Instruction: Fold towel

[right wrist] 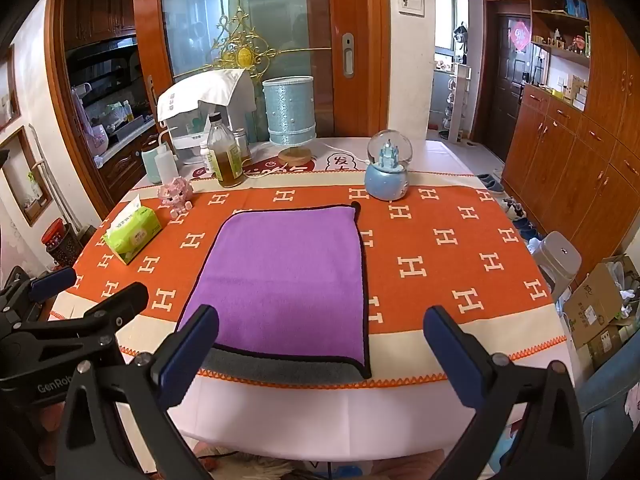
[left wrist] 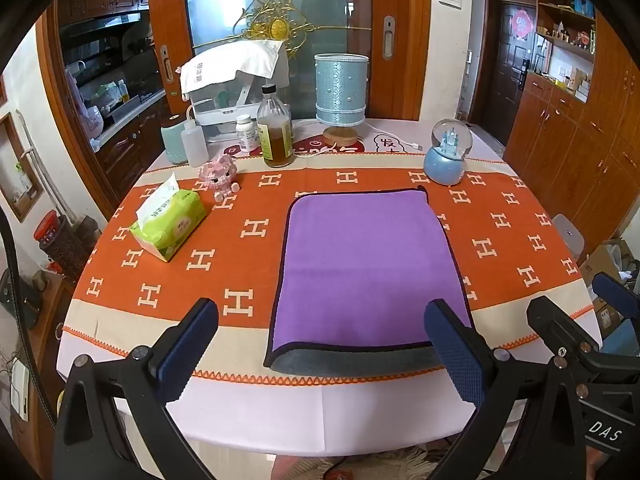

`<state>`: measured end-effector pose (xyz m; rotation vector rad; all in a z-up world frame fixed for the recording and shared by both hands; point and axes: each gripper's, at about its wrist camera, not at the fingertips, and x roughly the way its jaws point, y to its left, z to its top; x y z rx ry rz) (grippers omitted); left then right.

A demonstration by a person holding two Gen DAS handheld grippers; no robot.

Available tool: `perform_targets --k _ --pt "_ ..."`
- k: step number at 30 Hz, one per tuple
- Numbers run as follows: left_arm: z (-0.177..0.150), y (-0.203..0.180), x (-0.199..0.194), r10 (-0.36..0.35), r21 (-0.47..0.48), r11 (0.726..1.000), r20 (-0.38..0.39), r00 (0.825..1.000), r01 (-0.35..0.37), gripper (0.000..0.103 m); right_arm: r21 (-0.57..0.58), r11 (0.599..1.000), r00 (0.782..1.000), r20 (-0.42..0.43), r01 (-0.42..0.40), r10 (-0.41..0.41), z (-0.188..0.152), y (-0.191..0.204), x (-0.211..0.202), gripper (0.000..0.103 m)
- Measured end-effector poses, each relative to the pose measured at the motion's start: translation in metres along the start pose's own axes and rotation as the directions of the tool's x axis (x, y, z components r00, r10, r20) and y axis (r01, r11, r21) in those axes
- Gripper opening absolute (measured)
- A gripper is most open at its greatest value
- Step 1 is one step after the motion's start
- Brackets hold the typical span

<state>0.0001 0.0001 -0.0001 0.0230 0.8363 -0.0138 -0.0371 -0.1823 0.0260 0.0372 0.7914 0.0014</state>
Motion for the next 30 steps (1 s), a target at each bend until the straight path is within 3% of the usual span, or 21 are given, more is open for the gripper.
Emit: perform_targets --k 30 --pt "0.0 0.0 -0.0001 -0.002 -0.002 1.0 0.003 1.0 0.002 0.102 0.001 1.0 1.0 -0.004 0.001 -0.001 -0.0018 -0.0014 0.0021 0.102"
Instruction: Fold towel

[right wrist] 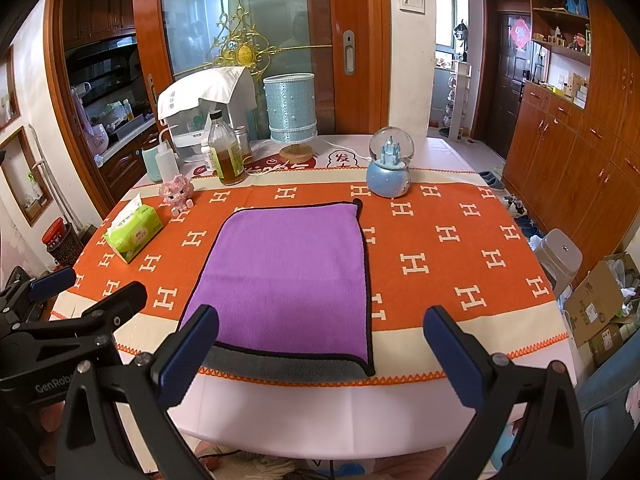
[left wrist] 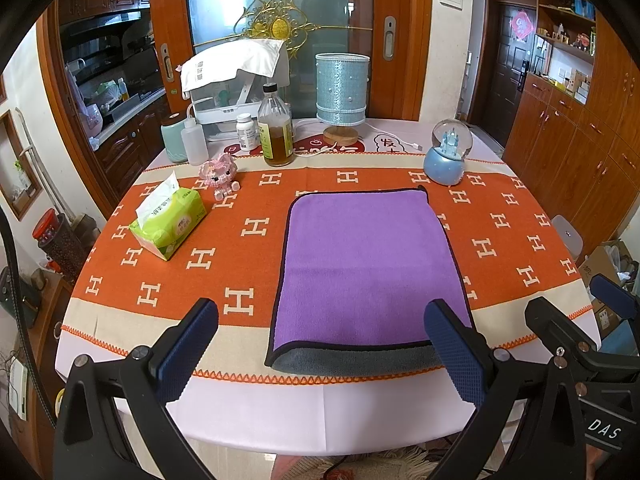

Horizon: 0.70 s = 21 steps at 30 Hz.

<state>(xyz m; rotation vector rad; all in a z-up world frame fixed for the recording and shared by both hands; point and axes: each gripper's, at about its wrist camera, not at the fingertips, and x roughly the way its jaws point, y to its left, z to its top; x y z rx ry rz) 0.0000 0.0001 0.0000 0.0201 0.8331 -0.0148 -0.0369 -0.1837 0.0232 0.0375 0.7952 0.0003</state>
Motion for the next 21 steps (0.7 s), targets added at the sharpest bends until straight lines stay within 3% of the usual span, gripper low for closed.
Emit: perform_targets --k 21 --pt "-0.0001 0.0002 0.0 -0.002 -0.002 1.0 -0.001 1.0 0.002 0.102 0.001 1.0 1.0 -0.003 -0.001 0.001 0.0012 0.001 0.0009 0.102"
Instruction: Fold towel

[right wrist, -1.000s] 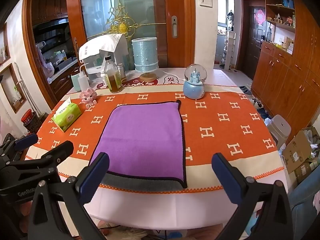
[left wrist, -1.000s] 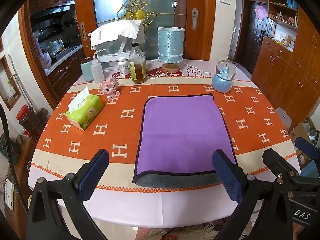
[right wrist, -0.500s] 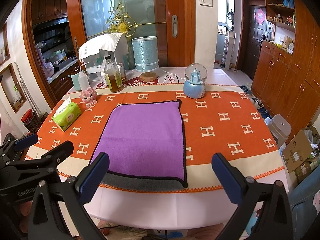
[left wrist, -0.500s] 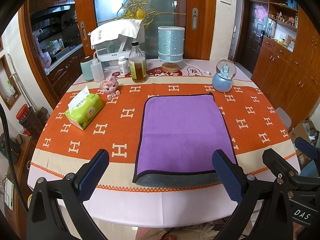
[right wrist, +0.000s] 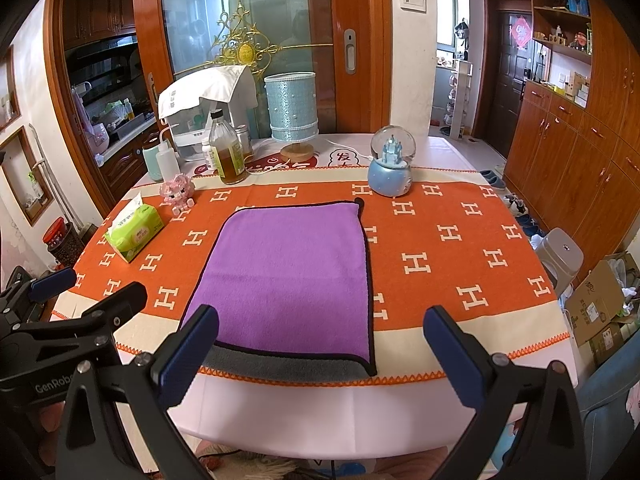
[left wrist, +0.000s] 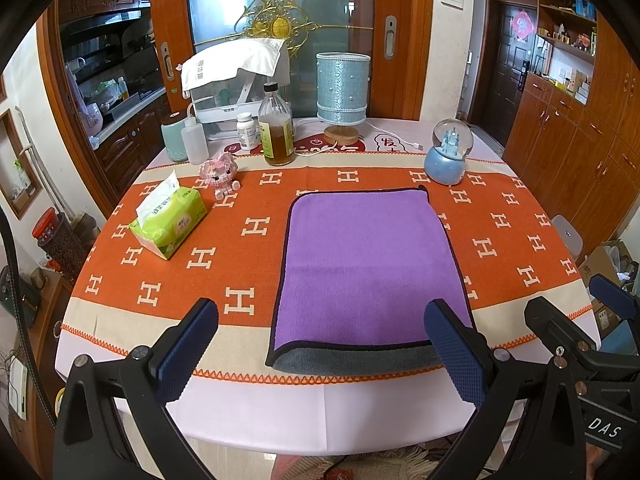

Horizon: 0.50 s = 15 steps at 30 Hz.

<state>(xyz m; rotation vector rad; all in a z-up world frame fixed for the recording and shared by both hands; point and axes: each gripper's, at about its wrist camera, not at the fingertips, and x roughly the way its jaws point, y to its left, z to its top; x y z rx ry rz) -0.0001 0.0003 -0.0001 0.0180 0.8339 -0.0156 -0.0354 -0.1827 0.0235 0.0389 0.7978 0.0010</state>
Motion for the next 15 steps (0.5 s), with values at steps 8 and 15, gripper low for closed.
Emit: perform_targets --k 8,15 --pt "0.0001 0.0 0.0001 -0.001 0.0 1.0 -0.001 1.0 0.001 0.102 0.0 1.0 1.0 0.0 0.0 0.0 0.0 0.0002 -0.0008 0.102" --pt "0.0 0.0 0.0001 -0.001 -0.001 1.0 -0.001 1.0 0.001 0.102 0.0 1.0 1.0 -0.001 0.0 0.0 -0.0003 0.0008 -0.0012 0.102"
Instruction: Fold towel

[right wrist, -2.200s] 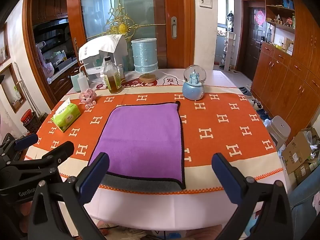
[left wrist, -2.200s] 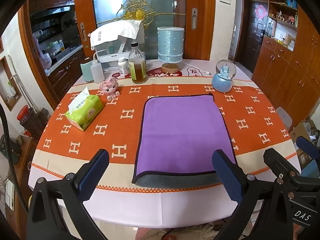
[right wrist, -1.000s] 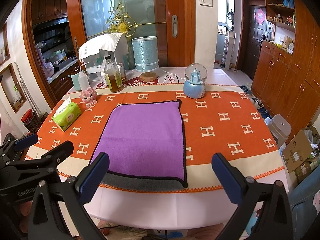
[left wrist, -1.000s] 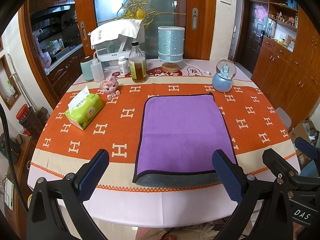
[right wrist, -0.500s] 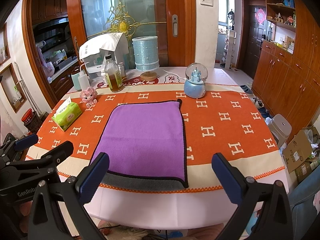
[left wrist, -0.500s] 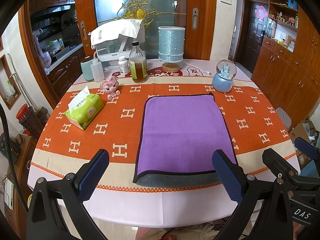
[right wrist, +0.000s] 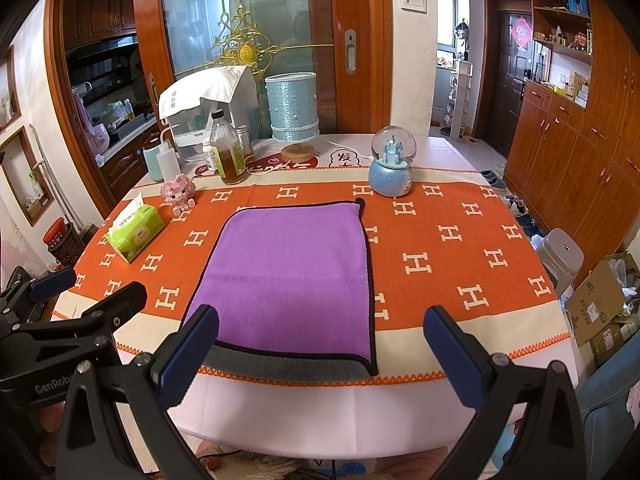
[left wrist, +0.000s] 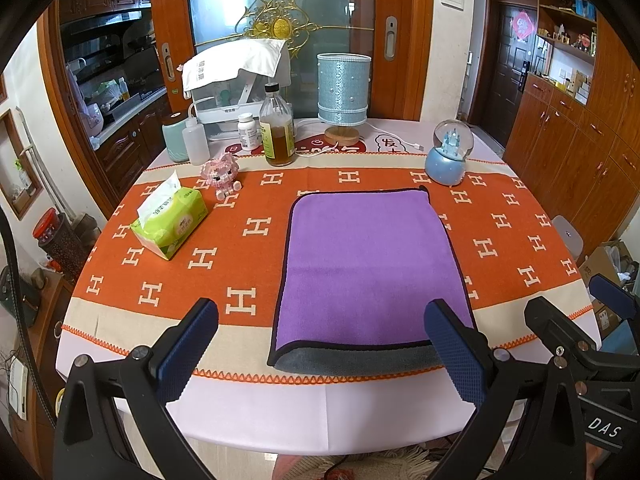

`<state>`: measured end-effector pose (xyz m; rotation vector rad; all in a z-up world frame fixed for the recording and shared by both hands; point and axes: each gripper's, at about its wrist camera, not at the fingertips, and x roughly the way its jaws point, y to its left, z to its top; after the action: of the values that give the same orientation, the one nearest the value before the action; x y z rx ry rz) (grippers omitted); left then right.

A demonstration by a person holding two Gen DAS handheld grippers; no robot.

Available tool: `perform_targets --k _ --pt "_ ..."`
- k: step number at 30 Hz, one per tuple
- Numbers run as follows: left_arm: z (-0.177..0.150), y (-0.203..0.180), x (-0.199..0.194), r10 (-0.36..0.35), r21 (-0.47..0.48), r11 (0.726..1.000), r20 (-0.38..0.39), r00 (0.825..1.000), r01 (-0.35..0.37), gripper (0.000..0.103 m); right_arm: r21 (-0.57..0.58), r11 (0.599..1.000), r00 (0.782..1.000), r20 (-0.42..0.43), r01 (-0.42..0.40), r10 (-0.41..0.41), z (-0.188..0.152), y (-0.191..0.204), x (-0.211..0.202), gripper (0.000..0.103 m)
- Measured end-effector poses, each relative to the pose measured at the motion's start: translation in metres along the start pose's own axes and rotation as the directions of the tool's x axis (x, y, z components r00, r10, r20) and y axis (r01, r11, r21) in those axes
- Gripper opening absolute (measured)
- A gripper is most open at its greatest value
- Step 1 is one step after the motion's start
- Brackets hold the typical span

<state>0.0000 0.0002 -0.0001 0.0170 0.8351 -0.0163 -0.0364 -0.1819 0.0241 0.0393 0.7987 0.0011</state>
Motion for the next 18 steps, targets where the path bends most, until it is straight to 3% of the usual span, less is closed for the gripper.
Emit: perform_targets --k 18 --pt "0.0 0.0 -0.0001 0.001 -0.001 1.0 0.001 1.0 -0.001 0.102 0.0 1.0 1.0 -0.002 -0.001 0.001 -0.0003 0.0034 0.0008 0.102"
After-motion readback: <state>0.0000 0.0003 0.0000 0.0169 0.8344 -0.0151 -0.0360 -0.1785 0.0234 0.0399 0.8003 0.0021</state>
